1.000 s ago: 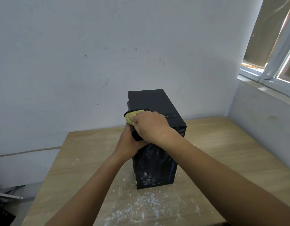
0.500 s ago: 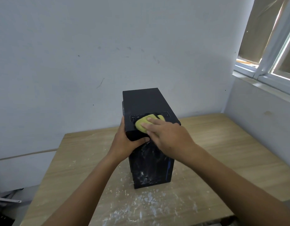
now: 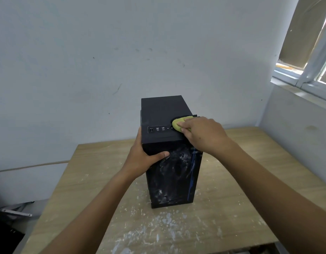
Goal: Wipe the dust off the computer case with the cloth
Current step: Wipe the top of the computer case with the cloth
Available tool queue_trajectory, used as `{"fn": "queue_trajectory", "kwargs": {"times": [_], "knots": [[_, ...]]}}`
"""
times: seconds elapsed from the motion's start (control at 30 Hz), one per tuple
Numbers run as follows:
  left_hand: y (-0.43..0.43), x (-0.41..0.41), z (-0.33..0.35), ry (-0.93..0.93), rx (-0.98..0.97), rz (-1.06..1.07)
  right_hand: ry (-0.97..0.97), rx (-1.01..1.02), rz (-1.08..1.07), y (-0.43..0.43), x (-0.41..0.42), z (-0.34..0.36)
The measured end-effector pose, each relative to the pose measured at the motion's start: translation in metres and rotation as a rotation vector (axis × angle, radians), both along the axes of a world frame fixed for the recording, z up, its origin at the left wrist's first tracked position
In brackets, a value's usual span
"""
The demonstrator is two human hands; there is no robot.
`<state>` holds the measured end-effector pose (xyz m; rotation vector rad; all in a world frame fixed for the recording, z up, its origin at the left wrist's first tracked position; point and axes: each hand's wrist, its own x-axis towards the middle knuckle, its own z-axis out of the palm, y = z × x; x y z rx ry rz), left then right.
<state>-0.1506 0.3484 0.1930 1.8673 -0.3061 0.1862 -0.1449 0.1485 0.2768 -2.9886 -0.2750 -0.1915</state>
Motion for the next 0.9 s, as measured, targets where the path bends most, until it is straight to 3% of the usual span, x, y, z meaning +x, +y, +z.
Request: {"fn": "queue_trajectory", "kwargs": {"times": [0.17,0.37,0.67,0.9], "knots": [[-0.001,0.002,-0.001,-0.023,0.021,0.010,-0.086,-0.102,0.127,0.036,-0.006,0.000],[-0.006,0.002,0.000,-0.064,0.030,-0.004,-0.041,0.028,0.311,0.034,-0.026,-0.005],[-0.010,-0.001,-0.004,-0.028,0.005,0.034,-0.016,0.118,0.147,-0.035,-0.013,-0.005],[-0.022,-0.006,-0.009,-0.049,-0.001,0.076,-0.018,0.032,0.115,-0.024,-0.005,-0.001]]}}
